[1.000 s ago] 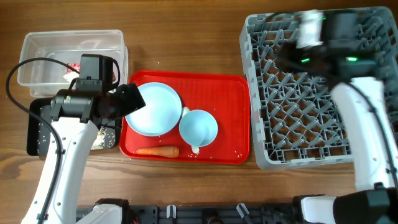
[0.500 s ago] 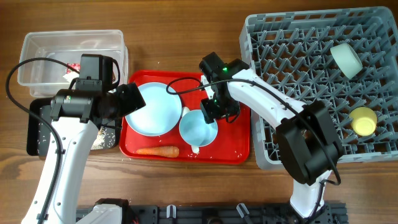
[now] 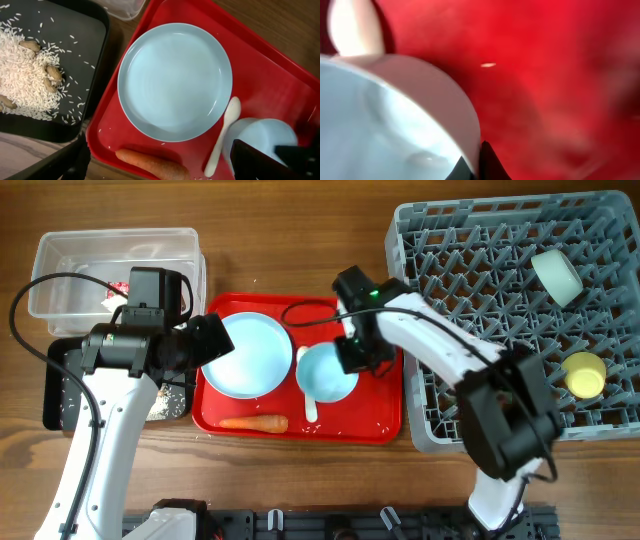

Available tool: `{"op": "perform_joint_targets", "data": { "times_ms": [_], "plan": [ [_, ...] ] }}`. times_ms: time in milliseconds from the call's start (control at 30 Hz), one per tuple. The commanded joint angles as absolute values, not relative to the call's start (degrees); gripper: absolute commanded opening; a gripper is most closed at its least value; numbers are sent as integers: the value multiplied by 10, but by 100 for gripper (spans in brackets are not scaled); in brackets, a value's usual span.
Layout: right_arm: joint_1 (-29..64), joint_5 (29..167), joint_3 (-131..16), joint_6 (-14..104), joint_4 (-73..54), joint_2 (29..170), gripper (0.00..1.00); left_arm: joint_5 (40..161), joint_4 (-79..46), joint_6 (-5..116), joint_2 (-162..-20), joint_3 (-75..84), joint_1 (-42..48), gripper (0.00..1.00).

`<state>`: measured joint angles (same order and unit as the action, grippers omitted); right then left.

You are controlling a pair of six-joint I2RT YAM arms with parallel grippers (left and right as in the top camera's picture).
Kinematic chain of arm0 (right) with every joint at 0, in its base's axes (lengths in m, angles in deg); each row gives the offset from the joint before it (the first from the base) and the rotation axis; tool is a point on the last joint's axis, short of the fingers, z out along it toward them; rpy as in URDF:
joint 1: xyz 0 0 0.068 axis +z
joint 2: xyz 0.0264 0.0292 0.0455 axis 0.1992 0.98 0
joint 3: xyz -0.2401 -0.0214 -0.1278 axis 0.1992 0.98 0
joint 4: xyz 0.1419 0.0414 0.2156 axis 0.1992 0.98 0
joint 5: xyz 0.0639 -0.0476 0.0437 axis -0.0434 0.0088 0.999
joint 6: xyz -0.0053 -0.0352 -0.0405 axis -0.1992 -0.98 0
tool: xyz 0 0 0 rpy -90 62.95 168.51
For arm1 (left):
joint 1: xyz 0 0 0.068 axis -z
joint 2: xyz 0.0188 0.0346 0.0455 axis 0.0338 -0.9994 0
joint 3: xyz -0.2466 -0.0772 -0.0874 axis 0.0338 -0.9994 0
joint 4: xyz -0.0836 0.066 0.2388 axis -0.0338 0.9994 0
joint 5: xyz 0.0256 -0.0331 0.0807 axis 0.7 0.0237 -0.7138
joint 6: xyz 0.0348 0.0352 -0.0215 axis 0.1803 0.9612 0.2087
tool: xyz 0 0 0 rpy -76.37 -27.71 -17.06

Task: Sort waste into correct bins and load items into the dishwasher rack
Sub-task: 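Grasp the light-blue cup on the red tray with the right gripper, then place the light-blue cup in the dish rack and release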

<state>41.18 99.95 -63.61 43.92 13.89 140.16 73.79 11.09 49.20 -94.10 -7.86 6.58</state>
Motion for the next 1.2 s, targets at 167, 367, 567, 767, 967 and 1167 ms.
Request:
{"op": "perform_joint_targets", "data": {
  "times_ms": [167, 367, 567, 767, 967, 1167],
  "plan": [
    [291, 565, -658, 439, 80, 1091, 4, 732, 110, 489, -936, -76, 63, 91],
    [210, 243, -646, 449, 26, 1076, 4, 732, 110, 489, -936, -76, 63, 91],
    [172, 130, -603, 493, 25, 1157, 4, 732, 110, 489, -936, -76, 63, 92],
    [153, 147, -527, 551, 19, 1242, 4, 732, 109, 489, -936, -76, 63, 92],
    [147, 168, -510, 583, 11, 1277, 4, 732, 110, 489, -936, -76, 63, 92],
    [114, 220, -510, 582, 11, 1284, 4, 732, 112, 489, -936, -76, 63, 93]
  ]
}}
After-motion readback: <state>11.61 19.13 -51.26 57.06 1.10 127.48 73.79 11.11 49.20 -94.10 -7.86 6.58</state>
